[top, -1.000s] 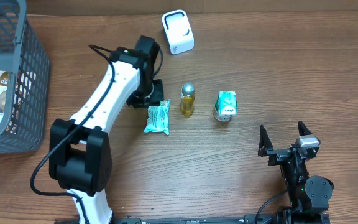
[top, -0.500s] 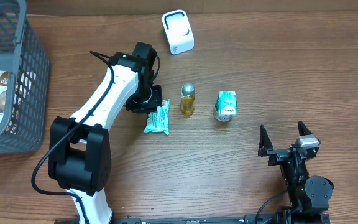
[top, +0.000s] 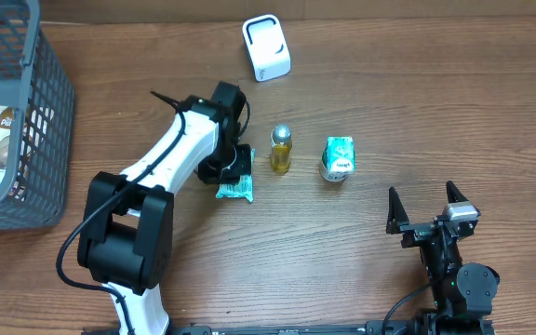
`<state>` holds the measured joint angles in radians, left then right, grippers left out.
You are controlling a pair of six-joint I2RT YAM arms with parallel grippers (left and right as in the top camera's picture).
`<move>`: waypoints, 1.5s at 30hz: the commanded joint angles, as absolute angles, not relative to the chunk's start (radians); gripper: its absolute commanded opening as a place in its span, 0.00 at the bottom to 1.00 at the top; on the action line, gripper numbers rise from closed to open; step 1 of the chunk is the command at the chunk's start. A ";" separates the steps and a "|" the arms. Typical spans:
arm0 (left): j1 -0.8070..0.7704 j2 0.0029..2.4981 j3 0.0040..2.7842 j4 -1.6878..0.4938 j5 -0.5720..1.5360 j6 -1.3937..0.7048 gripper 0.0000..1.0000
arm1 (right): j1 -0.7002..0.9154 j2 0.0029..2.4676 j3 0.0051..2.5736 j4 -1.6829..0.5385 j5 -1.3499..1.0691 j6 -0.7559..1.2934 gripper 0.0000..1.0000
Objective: Scan the item barcode
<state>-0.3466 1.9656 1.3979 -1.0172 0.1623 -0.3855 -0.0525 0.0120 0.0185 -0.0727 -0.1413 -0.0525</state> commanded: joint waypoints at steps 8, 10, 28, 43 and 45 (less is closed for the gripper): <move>-0.345 1.974 1.362 -1.043 -0.047 -0.396 0.04 | -0.055 0.003 0.008 -0.070 -0.131 -0.053 1.00; -0.341 1.974 1.402 -1.082 -0.124 -0.397 0.04 | -0.055 0.003 0.008 -0.070 -0.131 -0.053 1.00; -0.376 1.975 1.543 -1.271 0.286 -0.456 0.05 | -0.055 0.003 0.008 -0.070 -0.131 -0.053 1.00; -0.368 1.975 1.314 -1.085 0.140 -0.555 0.05 | -0.055 0.003 0.008 -0.070 -0.131 -0.053 1.00; -0.345 1.975 1.314 -1.070 0.117 -0.554 0.04 | -0.055 0.003 0.008 -0.070 -0.131 -0.053 1.00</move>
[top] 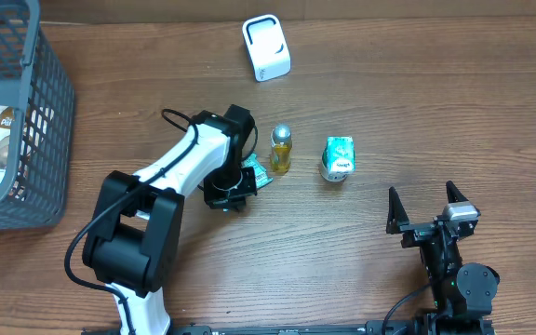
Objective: Scan the item barcode
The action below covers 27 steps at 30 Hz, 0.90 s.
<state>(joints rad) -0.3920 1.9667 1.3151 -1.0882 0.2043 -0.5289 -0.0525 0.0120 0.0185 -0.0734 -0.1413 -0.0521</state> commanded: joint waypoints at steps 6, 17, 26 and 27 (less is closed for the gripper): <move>-0.254 1.975 1.314 -1.016 0.060 -0.555 0.04 | -0.055 0.003 0.008 -0.070 -0.131 -0.053 1.00; -0.162 1.975 1.315 -0.933 0.223 -0.495 0.07 | -0.055 0.003 0.008 -0.070 -0.131 -0.053 1.00; -0.182 1.975 1.312 -1.039 0.311 -0.471 0.09 | -0.055 0.003 0.008 -0.070 -0.131 -0.053 1.00; -0.185 1.975 1.310 -1.037 0.311 -0.476 0.09 | -0.055 0.003 0.008 -0.070 -0.131 -0.053 1.00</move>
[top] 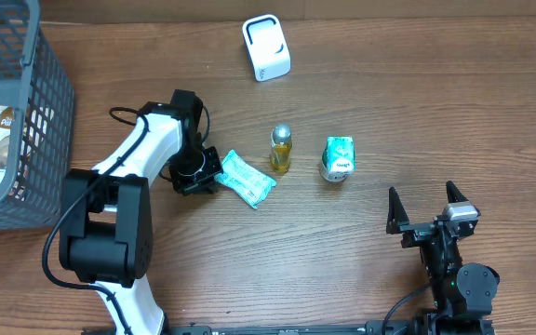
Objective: Scan the item barcode
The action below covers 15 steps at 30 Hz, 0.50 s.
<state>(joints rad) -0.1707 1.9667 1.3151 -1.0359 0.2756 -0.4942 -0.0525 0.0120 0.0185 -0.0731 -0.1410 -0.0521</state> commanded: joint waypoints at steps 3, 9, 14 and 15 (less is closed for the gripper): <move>-0.202 1.975 1.301 -1.014 0.312 -0.493 0.10 | -0.055 0.003 0.008 -0.070 -0.131 -0.053 1.00; -0.223 1.975 1.290 -0.942 0.261 -0.521 0.07 | -0.055 0.003 0.008 -0.070 -0.131 -0.053 1.00; -0.195 1.975 1.293 -0.854 0.155 -0.588 0.06 | -0.055 0.003 0.008 -0.070 -0.131 -0.053 1.00; -0.187 1.975 1.299 -0.844 0.164 -0.589 0.06 | -0.055 0.003 0.008 -0.070 -0.131 -0.053 1.00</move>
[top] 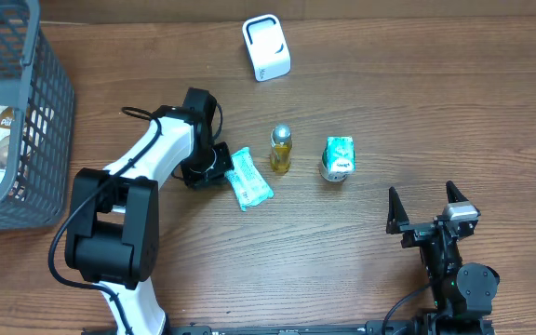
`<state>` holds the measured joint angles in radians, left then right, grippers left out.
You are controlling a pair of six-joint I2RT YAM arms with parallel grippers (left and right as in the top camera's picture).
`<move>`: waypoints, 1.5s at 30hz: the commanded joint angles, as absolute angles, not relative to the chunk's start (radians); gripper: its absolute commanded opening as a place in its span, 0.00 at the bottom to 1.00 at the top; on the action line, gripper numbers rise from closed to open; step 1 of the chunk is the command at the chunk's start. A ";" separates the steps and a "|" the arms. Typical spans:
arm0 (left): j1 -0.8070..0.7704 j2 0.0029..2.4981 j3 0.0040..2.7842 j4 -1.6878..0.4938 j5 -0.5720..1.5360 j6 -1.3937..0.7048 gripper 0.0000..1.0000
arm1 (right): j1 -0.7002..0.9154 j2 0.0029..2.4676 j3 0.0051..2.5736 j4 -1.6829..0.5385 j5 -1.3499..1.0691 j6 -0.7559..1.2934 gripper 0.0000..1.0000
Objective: Scan the item barcode
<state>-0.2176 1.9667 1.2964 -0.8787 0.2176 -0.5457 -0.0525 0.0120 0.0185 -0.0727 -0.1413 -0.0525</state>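
A flat teal packet (249, 178) lies left of the table's middle, its near-left end at the fingers of my left gripper (220, 165). The gripper appears shut on that end, though the arm's wrist hides the fingertips. The white barcode scanner (266, 46) stands at the back of the table, well beyond the packet. My right gripper (424, 208) rests open at the front right, its two fingers spread and holding nothing.
A small yellow bottle with a silver cap (280, 149) stands just right of the packet. A teal-and-white carton (337, 158) is further right. A grey basket (35, 112) holding wrapped goods sits at the left edge.
My left gripper has shifted slightly right and toward the back. The teal packet has turned with it, now pointing more toward the front than to the right. The right arm is unchanged.
My left gripper first stood over the teal packet beside the bottle. Then it covered the packet close to the bottle. Later it was further left with the packet sticking out to its right, and now the packet is swung nearer the bottle.
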 commanded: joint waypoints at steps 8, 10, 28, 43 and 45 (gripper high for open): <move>-0.138 1.974 1.403 -0.925 0.382 -0.392 0.32 | -0.055 0.003 0.008 -0.070 -0.131 -0.053 1.00; -0.138 1.975 1.418 -0.968 0.421 -0.342 0.41 | -0.055 0.003 0.008 -0.070 -0.131 -0.053 1.00; -0.318 1.975 1.354 -0.962 0.185 -0.529 0.42 | -0.055 0.003 0.008 -0.070 -0.131 -0.053 1.00; -0.374 1.975 1.342 -0.926 0.068 -0.585 0.29 | -0.055 0.003 0.008 -0.070 -0.131 -0.053 1.00; -0.374 1.975 1.331 -0.913 0.068 -0.584 0.27 | -0.055 0.003 0.008 -0.070 -0.131 -0.053 1.00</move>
<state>-0.3672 1.9667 1.3548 -0.9234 0.0883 -0.5709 -0.0525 0.0120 0.0185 -0.0731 -0.1410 -0.0525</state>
